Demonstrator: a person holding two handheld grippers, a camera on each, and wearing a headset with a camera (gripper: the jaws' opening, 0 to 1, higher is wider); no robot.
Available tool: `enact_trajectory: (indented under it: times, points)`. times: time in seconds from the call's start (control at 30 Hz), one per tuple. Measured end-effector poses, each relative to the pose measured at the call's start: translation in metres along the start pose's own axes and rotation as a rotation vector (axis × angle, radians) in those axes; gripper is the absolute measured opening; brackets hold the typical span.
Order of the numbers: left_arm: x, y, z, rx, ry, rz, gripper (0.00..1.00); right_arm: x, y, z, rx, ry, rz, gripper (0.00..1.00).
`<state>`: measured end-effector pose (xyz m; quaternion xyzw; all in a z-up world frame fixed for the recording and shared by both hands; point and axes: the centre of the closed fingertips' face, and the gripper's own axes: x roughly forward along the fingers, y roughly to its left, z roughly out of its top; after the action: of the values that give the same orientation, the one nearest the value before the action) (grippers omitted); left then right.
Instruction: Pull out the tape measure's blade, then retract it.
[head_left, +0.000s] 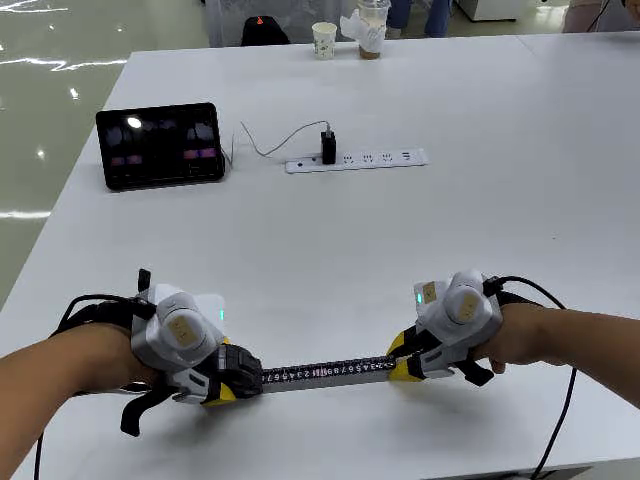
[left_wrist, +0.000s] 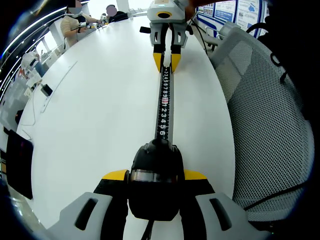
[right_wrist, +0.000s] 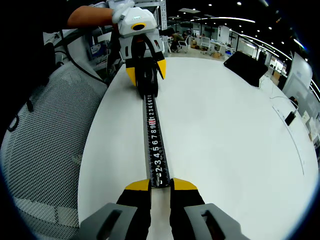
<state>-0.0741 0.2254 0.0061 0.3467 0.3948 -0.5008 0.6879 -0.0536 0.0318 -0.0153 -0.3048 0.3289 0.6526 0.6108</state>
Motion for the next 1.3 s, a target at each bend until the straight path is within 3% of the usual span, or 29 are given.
enact_trajectory:
  times: [1.3]
  points:
    - [0.001, 0.001, 0.000, -0.001, -0.005, 0.000, 0.34, -0.009, -0.001, -0.013, 0.021, 0.010, -0.007, 0.10]
